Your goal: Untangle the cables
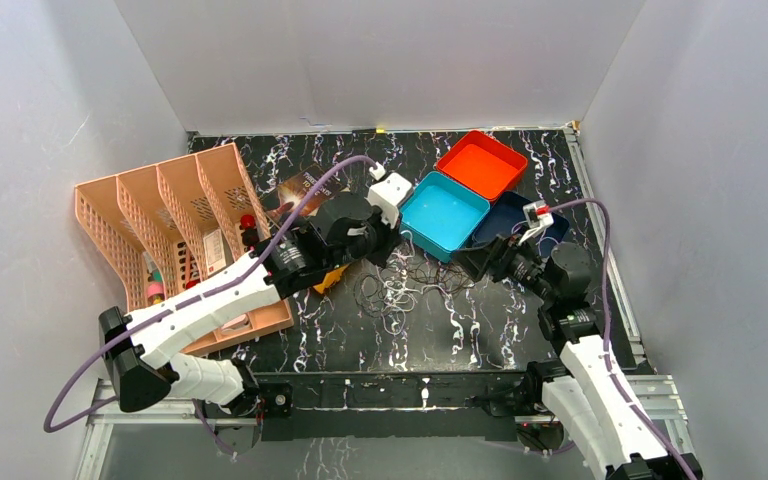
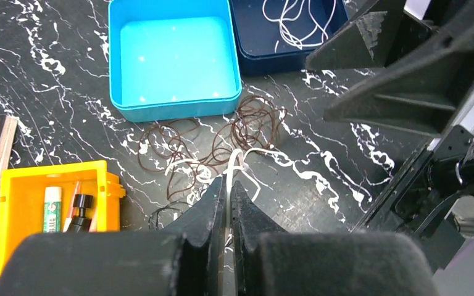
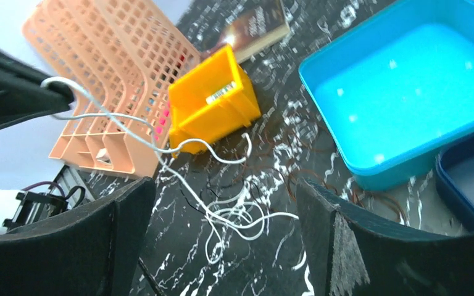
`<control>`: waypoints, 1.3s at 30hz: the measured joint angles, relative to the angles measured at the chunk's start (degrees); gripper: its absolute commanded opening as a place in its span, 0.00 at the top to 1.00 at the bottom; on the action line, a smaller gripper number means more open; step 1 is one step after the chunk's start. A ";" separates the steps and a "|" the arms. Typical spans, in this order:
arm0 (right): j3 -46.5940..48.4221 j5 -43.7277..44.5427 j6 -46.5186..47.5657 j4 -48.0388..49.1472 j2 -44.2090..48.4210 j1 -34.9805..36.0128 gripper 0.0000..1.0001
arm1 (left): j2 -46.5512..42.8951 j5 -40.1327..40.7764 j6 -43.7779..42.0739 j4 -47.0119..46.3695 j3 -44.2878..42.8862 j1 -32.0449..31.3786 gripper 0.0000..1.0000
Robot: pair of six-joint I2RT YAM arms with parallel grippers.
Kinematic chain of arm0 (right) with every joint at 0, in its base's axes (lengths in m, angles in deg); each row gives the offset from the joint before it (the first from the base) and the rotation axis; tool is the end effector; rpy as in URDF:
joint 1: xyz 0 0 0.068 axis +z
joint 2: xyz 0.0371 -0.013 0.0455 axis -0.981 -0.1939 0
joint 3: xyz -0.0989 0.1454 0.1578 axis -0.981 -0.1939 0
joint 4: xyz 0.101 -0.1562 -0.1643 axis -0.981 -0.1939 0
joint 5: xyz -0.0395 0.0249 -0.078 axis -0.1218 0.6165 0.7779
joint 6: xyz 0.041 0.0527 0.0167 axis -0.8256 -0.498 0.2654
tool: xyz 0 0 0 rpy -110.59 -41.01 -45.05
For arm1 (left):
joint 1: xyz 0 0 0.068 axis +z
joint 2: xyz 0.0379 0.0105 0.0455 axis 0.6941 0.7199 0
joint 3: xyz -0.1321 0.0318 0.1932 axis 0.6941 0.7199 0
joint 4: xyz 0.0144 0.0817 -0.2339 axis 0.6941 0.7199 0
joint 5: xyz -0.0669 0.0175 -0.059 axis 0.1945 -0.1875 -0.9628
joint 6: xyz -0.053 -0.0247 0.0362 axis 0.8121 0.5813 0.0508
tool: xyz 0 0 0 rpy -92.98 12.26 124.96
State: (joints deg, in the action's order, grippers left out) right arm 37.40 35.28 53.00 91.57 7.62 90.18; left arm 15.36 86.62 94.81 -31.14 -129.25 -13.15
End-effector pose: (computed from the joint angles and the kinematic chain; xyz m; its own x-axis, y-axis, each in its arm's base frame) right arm 0.1896 0.0662 0.2450 -0.3972 0.3674 -0.8410 -0.5275 0.6585 0.5368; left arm 0.1759 -0.2586 0.3405 -0.2836 0.1862 -0.9407 0.7338 0.6736 -0.0879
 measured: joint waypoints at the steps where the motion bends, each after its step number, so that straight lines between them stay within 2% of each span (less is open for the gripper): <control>1: -0.11 -0.50 0.00 1.57 0.37 0.24 0.06 | -0.11 0.33 0.26 0.02 -0.35 0.00 1.00; 6: -0.07 -1.46 0.85 9.70 0.92 4.07 0.02 | -0.11 1.64 1.64 0.90 -1.77 0.00 1.00; 10: 1.90 0.15 4.00 11.08 -1.03 9.07 0.02 | -0.11 2.36 2.12 1.09 -2.91 0.00 1.00; 16: 4.59 6.29 10.45 15.80 -7.67 20.68 0.02 | -0.11 3.85 2.80 1.07 -5.57 -0.02 1.00; 20: 4.09 11.08 15.63 24.52 -11.39 26.56 0.02 | -0.59 4.85 3.78 1.05 -6.08 -0.02 1.00; 24: 2.80 13.55 21.49 36.11 -15.80 28.57 0.02 | -1.77 5.40 4.57 1.03 -6.14 0.00 1.00; 29: 2.58 13.94 27.15 45.90 -21.51 29.49 0.02 | -3.61 5.49 5.14 0.96 -6.82 0.00 1.00; 39: 6.64 12.85 29.24 54.05 -30.56 31.23 0.02 | -5.14 5.51 5.84 -0.42 -8.81 0.00 1.00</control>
State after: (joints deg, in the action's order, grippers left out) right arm 44.05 48.14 82.24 145.62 -22.93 121.41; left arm 10.22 92.13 100.64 -31.55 -138.06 -13.15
